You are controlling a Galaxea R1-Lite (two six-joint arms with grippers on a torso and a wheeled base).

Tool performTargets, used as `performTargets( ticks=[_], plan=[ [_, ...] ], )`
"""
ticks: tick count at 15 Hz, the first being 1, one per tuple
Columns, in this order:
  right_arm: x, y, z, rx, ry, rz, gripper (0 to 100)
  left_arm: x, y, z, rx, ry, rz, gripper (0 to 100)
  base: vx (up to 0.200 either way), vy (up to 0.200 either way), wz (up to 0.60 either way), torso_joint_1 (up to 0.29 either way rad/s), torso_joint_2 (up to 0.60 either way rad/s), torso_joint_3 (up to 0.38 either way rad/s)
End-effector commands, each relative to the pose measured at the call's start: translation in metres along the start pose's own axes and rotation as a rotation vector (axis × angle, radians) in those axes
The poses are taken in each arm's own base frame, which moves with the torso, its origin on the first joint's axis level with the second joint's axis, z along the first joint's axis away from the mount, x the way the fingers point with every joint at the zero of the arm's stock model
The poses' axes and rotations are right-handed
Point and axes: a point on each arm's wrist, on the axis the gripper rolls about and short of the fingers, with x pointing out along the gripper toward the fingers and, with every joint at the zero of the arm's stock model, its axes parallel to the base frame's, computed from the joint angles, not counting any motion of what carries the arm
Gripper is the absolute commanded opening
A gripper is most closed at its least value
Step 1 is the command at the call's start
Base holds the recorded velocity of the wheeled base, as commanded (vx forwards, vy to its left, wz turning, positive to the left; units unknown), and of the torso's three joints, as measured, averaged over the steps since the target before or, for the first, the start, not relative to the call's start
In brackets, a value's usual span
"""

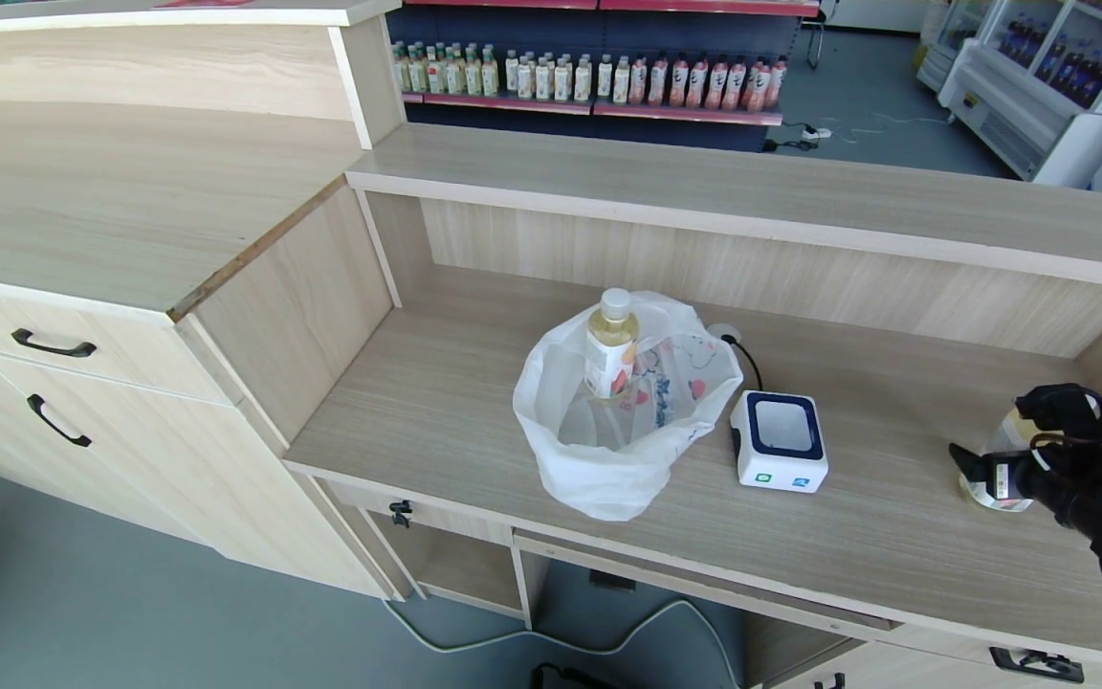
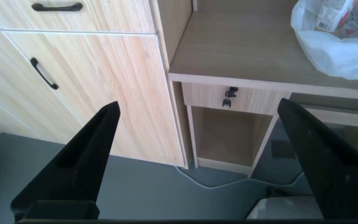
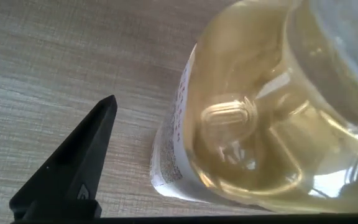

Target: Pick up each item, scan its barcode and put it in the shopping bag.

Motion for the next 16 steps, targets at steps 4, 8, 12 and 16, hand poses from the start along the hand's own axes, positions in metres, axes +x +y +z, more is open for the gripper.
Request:
performTargets(
  ticks=[4,8,12,16],
  plan=[
    [0.003,0.001,-0.003,0.000,0.003,0.001,0,0.000,0.000,0.000,0.000,-0.002,0.000,100,0.000,0.000,0.00,0.000,0.00,0.000],
    [0.007,-0.003,0.009,0.003,-0.044,-0.011,0,0.000,0.000,0.000,0.000,-0.002,0.000,100,0.000,0.000,0.00,0.000,0.00,0.000],
    [-0.004,0.002,0.016,-0.003,-0.034,0.004,0,0.000,0.000,0.000,0.000,0.000,0.000,100,0.000,0.000,0.00,0.000,0.00,0.000],
    [-0.077,-0.013,0.094,0.083,-0.033,0.142,0,0.000,0.000,0.000,0.000,0.000,0.000,100,0.000,0.000,0.00,0.000,0.00,0.000]
  ],
)
